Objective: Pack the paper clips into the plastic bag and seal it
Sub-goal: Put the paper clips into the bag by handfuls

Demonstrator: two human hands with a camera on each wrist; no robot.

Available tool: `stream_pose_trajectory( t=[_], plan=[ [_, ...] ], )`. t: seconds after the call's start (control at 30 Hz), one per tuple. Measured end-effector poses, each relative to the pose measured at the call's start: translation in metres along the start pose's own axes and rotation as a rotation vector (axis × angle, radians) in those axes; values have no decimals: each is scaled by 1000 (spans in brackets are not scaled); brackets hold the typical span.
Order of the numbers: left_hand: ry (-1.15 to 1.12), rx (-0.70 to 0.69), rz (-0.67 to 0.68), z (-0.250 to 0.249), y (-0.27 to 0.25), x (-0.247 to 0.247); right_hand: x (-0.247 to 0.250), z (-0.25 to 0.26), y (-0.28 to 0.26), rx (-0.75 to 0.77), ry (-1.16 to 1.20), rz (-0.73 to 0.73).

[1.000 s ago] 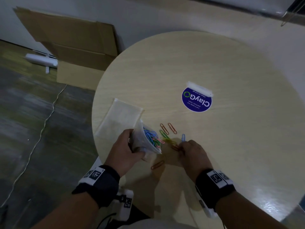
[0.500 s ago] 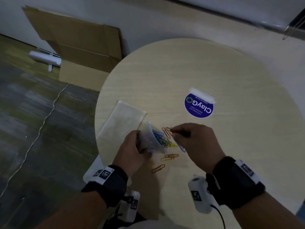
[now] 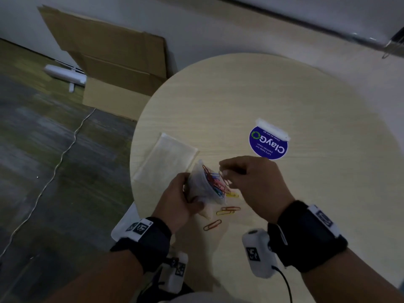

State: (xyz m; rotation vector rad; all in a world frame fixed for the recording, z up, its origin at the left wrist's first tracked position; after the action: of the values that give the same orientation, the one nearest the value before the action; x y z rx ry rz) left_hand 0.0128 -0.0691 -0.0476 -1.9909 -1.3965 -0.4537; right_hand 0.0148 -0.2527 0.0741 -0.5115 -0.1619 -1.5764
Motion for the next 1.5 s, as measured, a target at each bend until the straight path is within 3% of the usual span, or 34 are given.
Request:
stream_pose_trajectory(
  t=[0.1,0.2,0.4,0.53,0.63,0.7,0.83,1.03,1.13,1.27,1.4,1.5],
  plan=[
    [4,39,24,3,0,-2,7,-26,5,-97,6,-44],
    [-5,31,50,1,-1,-2,-9,-47,6,-173,-49,46],
    [107,22,95,-4,-4,2,-22,-44,3,-160,-88,90],
    [222,-42,70,-24,-12,30,-10,-46,3,-199,130,-25],
    [173,-74,0,-46,-11,47,-15,-51,0,-259,221,4],
    [117,-44,30,-54,-7,41,-18,-46,-2,-253,215,27],
    [269,-53,93,-65,0,29,-19,-39,-2,-217,149,47],
    [98,-89,-65,-69,-13,60,9,2,-13,124,-147,-128],
    [111,-76,-64,-69,-17,60,-5,-3,-10,91,-217,-34],
    [106,-122,-136,-74,-22,63,-7,-3,-9,130,-145,-53],
    [151,-47,-62,-59,-17,49,-32,-24,-8,-1,-259,107],
    [169,-76,-136,-60,-16,54,-26,-27,-6,8,-213,42]
  ],
)
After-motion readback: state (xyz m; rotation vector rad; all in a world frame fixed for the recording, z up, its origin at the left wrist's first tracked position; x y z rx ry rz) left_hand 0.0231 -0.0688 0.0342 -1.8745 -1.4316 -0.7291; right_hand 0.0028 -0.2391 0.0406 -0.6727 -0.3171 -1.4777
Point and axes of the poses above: each hand's wrist, its own y-axis towards the middle knuckle, its own x-axis out of the back of the hand, z = x × y, the point moved 10 cm from there along y, towards the middle knuckle, and after that the axes turned 14 degrees about y, right-handed, at the moved point
